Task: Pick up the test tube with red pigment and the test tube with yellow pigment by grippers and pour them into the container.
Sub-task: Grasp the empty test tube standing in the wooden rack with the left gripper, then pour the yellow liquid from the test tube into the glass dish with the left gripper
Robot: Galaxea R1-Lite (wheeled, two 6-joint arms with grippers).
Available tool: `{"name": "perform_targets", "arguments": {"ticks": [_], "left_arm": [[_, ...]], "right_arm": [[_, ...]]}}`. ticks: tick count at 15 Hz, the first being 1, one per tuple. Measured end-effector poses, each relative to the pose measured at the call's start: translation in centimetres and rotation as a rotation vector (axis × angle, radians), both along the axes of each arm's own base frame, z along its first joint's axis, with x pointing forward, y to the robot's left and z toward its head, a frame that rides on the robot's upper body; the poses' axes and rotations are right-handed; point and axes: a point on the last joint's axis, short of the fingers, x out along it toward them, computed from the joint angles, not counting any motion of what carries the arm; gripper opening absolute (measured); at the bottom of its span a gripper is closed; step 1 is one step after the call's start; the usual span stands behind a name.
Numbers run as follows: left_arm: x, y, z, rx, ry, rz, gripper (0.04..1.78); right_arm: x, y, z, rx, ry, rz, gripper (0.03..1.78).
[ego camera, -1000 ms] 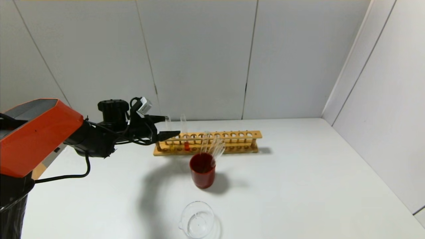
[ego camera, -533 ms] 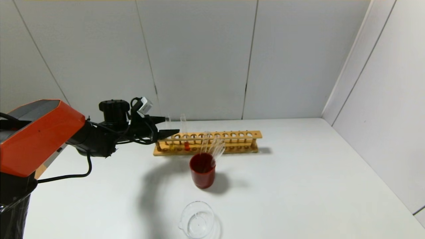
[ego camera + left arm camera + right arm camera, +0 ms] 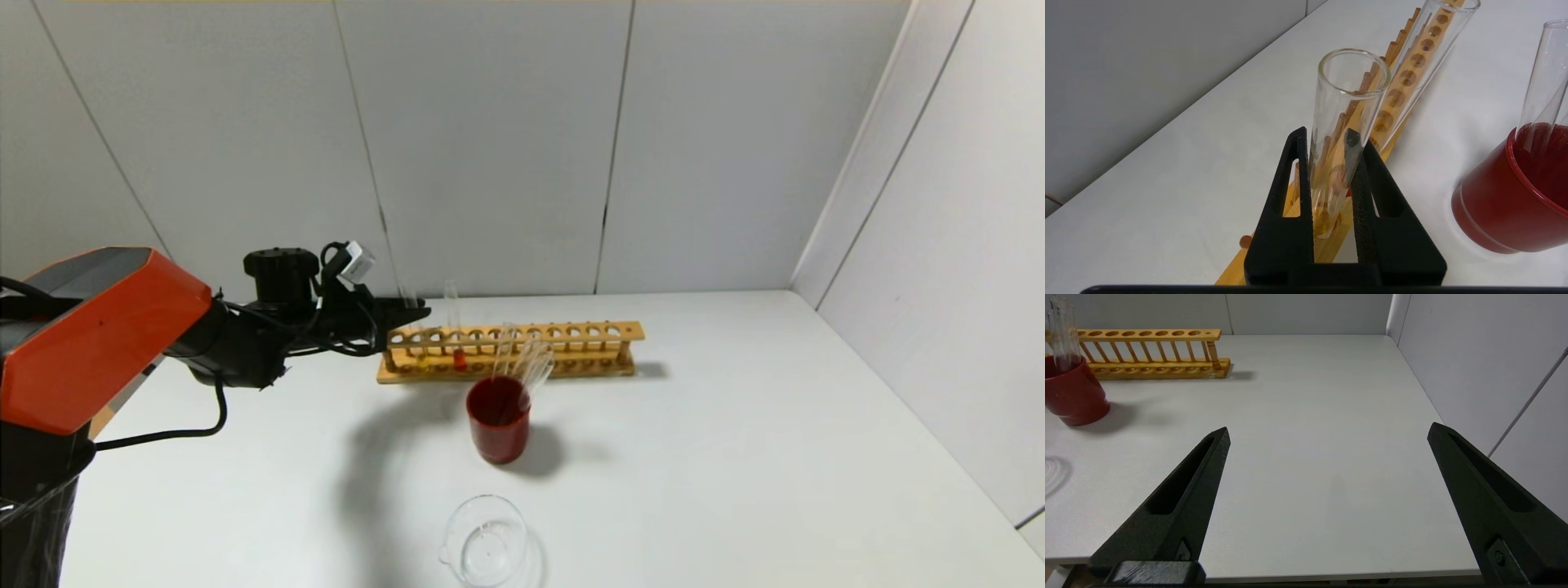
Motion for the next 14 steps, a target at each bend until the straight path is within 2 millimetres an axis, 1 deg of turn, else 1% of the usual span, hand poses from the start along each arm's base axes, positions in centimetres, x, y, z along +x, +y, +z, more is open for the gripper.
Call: {"name": "perform_targets", "arguments": {"ticks": [5, 7, 9, 14], "left_arm": [[-0.1, -0.1, 0.1, -0.002, 0.004, -0.003, 0.32], [-0.2, -0.2, 0.4, -0.007, 0.011, -0.002, 0.32], [-0.3, -0.4, 1.4, -0.012, 0.003, -0.004, 0.32], [-1.3, -0.7, 4.9, -0.017, -0.055, -0.014, 0.32]], "right_arm": [[0.0, 0.0, 0.0, 0.0, 0.0, -0.001, 1.7], [0.0, 0.0, 0.0, 0.0, 0.0, 0.0, 1.7], [0.0, 0.0, 0.0, 0.0, 0.0, 0.0, 1.7], [0.0, 0.0, 0.0, 0.0, 0.0, -0.001, 1.7]]}}
